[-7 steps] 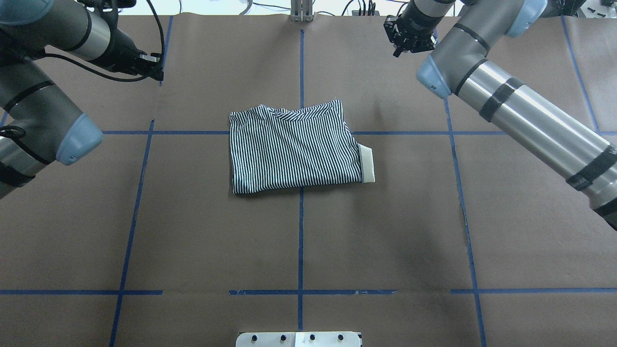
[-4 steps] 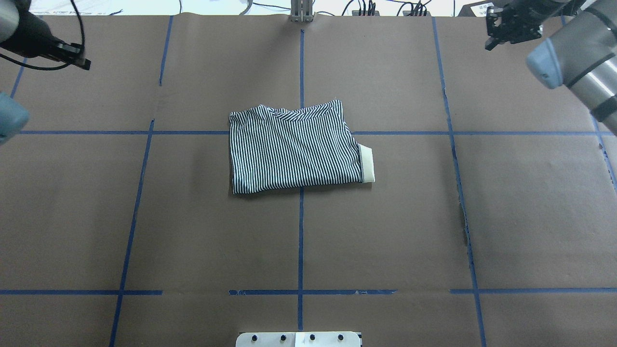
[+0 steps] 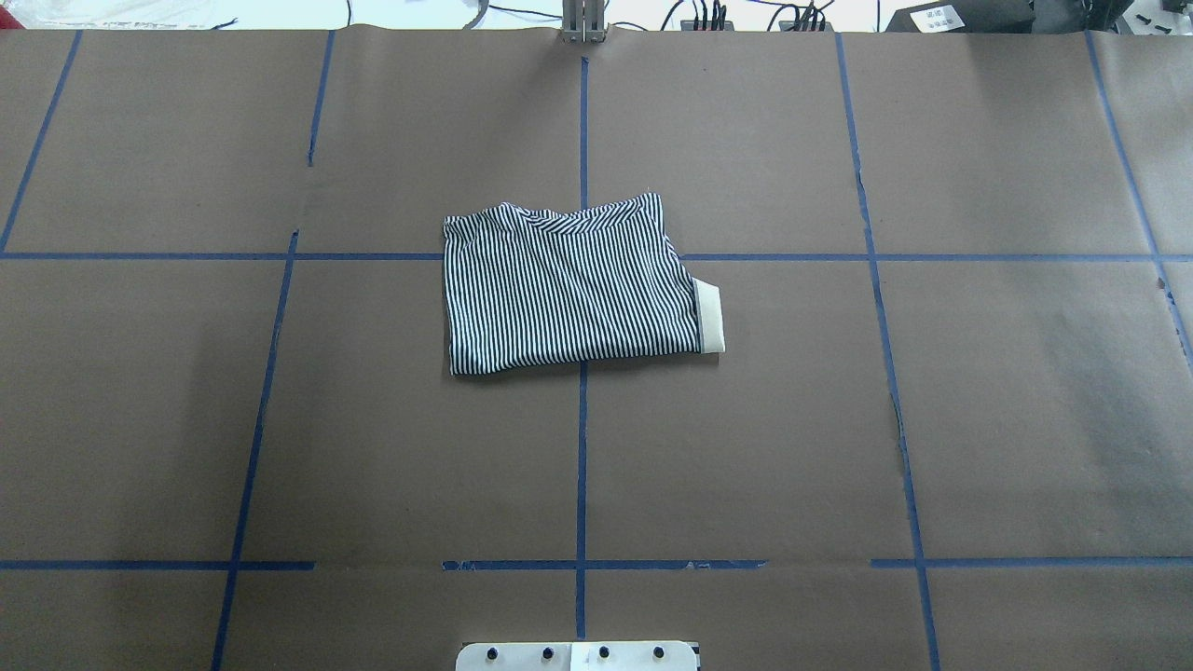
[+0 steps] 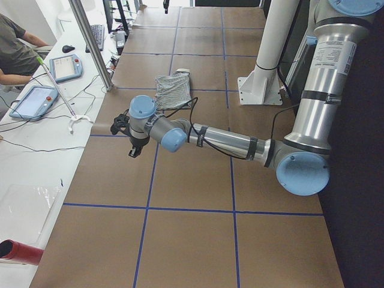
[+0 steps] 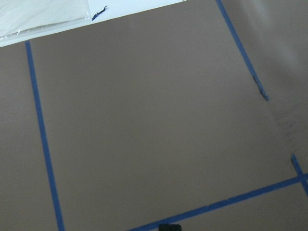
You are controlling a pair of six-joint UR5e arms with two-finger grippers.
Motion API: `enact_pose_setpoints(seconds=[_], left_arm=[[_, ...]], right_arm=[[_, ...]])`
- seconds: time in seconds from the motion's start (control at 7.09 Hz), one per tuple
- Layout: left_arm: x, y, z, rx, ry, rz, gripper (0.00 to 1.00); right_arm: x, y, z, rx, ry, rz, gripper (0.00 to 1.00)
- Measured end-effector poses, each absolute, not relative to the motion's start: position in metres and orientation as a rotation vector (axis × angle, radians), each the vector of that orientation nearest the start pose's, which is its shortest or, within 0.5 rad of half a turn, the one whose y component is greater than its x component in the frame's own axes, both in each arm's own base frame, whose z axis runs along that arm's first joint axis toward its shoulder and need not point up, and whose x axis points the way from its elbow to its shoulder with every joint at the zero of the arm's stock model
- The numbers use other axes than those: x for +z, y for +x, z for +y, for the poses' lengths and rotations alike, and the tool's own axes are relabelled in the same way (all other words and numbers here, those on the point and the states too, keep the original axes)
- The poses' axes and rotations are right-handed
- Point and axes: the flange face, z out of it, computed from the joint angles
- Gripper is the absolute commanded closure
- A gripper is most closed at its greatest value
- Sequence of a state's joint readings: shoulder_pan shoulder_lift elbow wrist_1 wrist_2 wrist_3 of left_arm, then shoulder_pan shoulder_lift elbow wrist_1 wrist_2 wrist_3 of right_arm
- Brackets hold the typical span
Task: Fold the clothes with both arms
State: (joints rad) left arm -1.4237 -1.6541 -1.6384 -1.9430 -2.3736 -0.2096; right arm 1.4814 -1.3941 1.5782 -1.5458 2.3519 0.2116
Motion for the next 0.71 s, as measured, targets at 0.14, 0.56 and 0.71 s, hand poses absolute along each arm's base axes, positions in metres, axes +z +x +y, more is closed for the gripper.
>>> enact_pose_setpoints(seconds=[0.14,0.56,0.71], left_arm=[[0.54,0.013,-0.535,0.129,0.293,0.859,0.0],[0.56,0.0,-0.482,0.058,0.139,0.848,0.0],[0.571,-0.013,-0.459,0.042,0.127,0.843,0.0]], right_arm=[[0.578,0.036,-0.545,-0.009,0.074,-0.768,0.0],[0.602,0.056,-0.495,-0.016,0.056,-0.711,0.0],[0.603,0.055,-0.493,-0.017,0.053,-0.706,0.0]])
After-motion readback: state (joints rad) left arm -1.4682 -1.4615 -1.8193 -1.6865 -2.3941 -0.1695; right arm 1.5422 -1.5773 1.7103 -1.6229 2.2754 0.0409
